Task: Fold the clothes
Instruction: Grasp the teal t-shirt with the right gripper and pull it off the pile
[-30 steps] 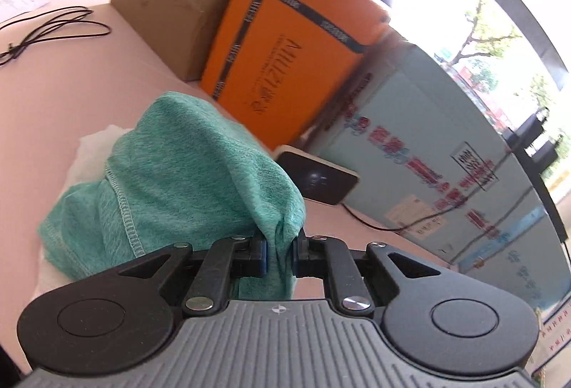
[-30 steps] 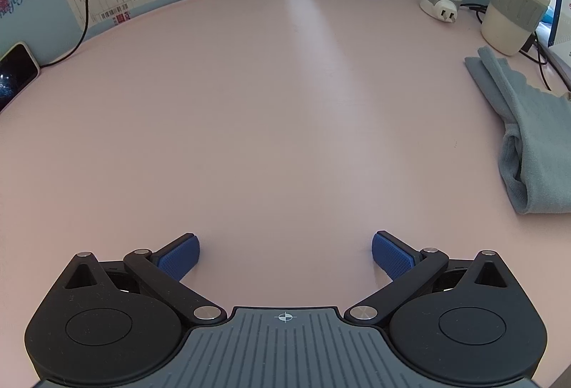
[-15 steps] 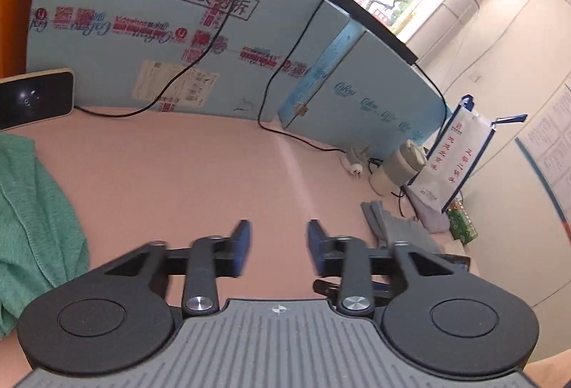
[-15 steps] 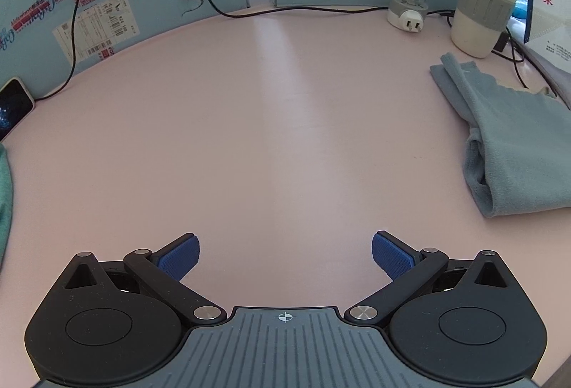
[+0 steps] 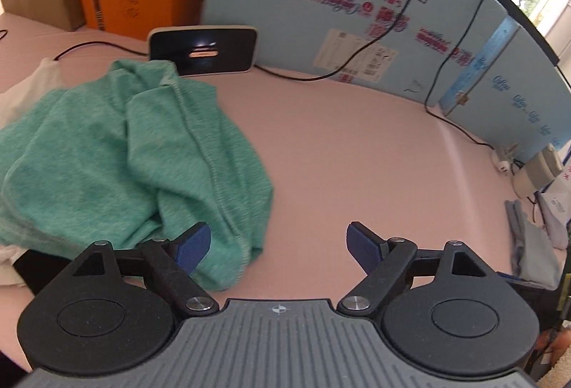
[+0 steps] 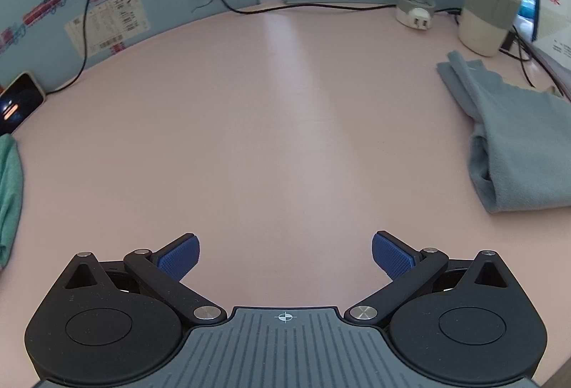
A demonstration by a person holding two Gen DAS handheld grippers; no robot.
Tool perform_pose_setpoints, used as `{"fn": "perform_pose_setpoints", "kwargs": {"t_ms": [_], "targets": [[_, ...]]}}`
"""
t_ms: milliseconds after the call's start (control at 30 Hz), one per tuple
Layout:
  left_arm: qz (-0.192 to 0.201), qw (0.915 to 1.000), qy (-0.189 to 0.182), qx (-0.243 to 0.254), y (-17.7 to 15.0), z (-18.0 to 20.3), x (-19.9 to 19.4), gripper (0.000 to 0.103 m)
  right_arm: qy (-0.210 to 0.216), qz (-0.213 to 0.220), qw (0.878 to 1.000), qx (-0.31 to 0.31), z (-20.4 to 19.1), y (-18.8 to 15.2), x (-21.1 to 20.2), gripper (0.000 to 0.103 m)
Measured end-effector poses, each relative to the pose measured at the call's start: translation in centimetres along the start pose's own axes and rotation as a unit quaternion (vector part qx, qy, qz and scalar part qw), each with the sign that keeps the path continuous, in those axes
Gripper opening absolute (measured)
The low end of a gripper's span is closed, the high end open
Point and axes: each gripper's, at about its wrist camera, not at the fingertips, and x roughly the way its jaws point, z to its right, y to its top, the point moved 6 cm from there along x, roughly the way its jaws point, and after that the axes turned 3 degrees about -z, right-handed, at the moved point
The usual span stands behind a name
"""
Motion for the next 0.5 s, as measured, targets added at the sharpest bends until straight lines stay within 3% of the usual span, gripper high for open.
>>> {"fn": "perform_pose_setpoints", "kwargs": {"t_ms": [133,233,367,500], "targets": [[0.005,0.9984,0.049,-0.03,-0.4,-4.0,-0.7,0.086,0.045,-0.006,0.997,-0.059,-4.3,0.8,0.0,0.103],[0.01,0.9949,0.09,-0.042,-0.3,-6.8,-1.3,0.088,0.105,0.0,0.989,-0.101,-8.5,2.2,-0.9,0.103],[0.012,0.99,0.127,-0.058,-0.2,-9.9,-1.9,0.088,0.19,0.028,0.968,-0.162,-15.3,4.2,-3.0,0.103],[0.012,0.9852,0.151,-0.08,-0.4,-12.2,-2.3,0.088,0.227,0.048,0.947,-0.222,-22.1,5.6,-4.1,0.103]]}}
